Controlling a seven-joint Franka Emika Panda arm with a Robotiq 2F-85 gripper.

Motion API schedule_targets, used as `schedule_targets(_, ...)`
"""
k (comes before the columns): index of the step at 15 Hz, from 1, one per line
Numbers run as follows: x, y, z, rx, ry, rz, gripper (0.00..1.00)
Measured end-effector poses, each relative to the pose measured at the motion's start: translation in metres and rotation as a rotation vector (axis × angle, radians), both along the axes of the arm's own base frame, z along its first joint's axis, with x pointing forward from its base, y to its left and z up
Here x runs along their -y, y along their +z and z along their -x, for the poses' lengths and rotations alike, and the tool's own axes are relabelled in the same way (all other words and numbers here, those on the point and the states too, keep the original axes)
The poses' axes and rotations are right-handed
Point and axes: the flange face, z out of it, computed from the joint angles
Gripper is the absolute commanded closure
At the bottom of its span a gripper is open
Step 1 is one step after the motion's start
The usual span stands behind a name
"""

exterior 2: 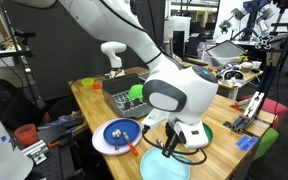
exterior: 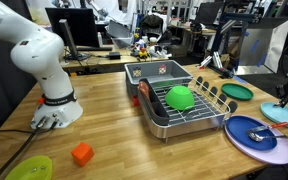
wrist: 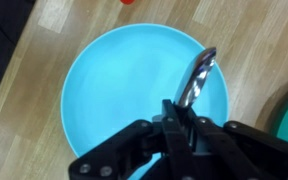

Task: Pick up the silver spoon from the green plate and put it on the light blue plate.

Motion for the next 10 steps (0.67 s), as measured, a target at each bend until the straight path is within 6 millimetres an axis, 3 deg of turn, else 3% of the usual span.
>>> schedule_targets(5, 0.017, -0.024, 0.011, -0.008, -0.147, 0.034, 0.97)
schedule_targets(10, 0.027, -0.024, 0.009, 0.035, -0.252, 0.086, 0.97)
